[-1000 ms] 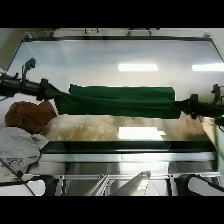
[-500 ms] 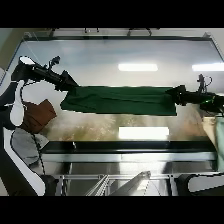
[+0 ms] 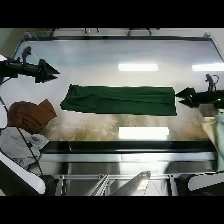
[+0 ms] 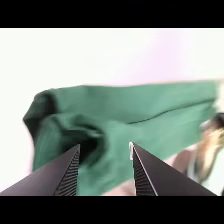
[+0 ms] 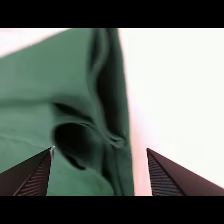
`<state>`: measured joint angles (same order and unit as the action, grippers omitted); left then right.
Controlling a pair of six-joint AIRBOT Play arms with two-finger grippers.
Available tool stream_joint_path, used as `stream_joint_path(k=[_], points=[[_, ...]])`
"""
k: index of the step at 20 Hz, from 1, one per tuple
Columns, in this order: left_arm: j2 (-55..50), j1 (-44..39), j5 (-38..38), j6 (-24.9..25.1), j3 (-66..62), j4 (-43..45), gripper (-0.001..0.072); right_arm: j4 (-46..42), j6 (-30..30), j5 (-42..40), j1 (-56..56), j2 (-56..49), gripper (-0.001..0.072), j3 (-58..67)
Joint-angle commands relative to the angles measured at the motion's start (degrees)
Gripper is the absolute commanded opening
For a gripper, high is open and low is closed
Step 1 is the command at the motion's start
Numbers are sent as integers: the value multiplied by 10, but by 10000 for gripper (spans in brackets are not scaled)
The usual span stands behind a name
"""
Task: Fold the shirts.
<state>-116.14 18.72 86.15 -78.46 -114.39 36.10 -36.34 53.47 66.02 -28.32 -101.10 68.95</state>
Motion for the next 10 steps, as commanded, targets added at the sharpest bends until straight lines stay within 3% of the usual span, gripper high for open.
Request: stream_joint_path(k=[1, 2, 4, 5, 6, 7, 10], points=[[43, 4, 5, 14, 10, -43, 229, 6, 14, -2, 34, -40, 580, 7], [49, -10, 9, 26, 10, -43, 15, 22, 14, -2, 45, -50, 508, 14], [54, -44, 9, 37, 10, -43, 4, 53, 15, 2, 67, -68, 486, 38], [55, -66, 12, 41, 10, -42, 4, 67, 14, 10, 74, -73, 336, 48], [55, -90, 20, 48, 10, -41, 3, 78, 14, 24, 78, -74, 85, 56], [54, -120, 29, 52, 10, -38, 3, 91, 14, 40, 80, -73, 15, 61], [54, -229, 16, 55, 10, 62, 3, 125, 14, 110, 72, -58, 15, 74]])
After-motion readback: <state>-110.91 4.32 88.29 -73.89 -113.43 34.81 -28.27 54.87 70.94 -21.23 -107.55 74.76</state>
